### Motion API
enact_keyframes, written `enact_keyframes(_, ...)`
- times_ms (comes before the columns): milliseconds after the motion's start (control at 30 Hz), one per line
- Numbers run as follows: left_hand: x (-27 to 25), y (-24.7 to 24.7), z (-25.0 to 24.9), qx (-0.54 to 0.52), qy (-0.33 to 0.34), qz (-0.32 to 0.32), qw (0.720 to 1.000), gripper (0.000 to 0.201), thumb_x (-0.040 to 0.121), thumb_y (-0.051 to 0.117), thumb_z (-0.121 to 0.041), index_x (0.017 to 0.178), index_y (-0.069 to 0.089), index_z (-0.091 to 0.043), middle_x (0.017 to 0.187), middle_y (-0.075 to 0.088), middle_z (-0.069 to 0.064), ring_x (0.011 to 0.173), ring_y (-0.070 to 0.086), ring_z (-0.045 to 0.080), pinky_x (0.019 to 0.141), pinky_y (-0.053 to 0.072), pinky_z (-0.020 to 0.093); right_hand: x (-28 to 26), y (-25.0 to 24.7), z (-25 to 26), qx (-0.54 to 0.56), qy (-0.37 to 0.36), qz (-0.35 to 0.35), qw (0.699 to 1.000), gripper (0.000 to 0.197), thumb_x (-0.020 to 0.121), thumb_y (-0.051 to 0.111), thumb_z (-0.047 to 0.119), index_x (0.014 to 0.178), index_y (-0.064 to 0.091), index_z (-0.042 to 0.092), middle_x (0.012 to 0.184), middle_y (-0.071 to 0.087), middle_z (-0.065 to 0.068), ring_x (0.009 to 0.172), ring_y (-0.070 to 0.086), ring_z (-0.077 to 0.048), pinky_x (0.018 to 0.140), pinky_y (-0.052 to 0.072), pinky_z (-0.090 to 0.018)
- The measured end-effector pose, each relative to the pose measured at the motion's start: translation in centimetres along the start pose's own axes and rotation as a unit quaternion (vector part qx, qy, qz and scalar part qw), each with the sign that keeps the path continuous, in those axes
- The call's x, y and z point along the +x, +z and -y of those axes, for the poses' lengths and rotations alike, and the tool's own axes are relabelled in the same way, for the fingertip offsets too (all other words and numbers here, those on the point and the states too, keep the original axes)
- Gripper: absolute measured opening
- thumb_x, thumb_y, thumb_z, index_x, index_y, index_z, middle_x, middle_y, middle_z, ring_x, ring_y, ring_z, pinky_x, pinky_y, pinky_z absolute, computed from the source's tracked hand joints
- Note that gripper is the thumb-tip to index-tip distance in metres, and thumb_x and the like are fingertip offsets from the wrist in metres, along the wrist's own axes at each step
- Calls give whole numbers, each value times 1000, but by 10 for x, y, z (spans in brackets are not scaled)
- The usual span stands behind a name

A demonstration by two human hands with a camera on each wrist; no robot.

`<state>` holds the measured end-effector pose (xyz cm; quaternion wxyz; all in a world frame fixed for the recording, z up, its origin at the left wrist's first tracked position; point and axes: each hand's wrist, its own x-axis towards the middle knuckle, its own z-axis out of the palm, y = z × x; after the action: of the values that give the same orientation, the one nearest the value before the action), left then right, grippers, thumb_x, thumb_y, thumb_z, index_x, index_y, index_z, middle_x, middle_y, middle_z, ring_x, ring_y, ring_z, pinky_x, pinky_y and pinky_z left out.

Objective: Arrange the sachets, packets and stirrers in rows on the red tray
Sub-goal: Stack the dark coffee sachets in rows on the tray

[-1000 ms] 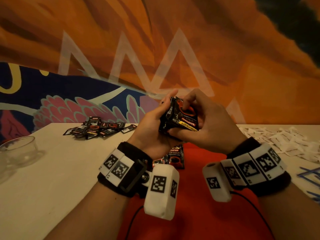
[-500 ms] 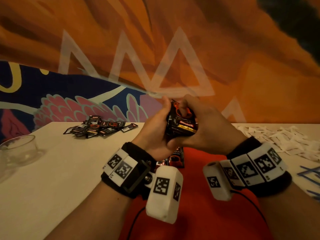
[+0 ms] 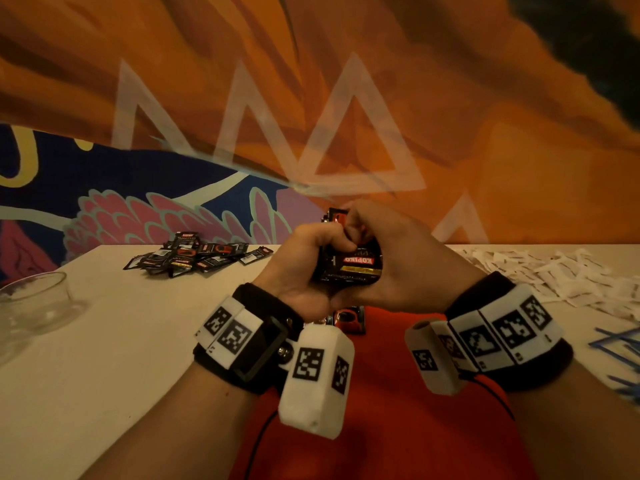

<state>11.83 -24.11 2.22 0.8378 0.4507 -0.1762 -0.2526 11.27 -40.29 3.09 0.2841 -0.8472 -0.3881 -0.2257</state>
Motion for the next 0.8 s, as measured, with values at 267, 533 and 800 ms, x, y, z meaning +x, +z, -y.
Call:
enact_keyframes(267, 3, -15, -2, 121, 50, -96, 987, 43, 78, 67, -11, 119, 64, 3, 107, 69, 19, 95, 70, 30, 83, 58, 38, 4, -4, -9, 180, 161, -103, 965, 59, 74, 84, 34, 122, 51, 29, 113, 67, 4, 95, 68, -12, 81, 59, -34)
enact_keyframes(533, 7, -13, 3, 157, 154, -140, 966, 43, 79, 71, -14, 121, 61, -10, 97, 72, 2, 87, 67, 16, 70, 55, 29, 6, 2, -19, 366, 265, -217, 865, 26, 87, 66, -4, 109, 62, 9, 99, 67, -6, 83, 67, -19, 62, 55, -25)
enact_keyframes(800, 12, -28, -1, 250, 225, -229, 913, 29, 87, 65, 5, 110, 65, -12, 111, 71, 18, 106, 68, 35, 91, 55, 56, 3, 0, -17, 397, 300, -116, 860, 22, 79, 73, 8, 98, 65, 14, 104, 67, -7, 88, 68, -23, 67, 56, -31)
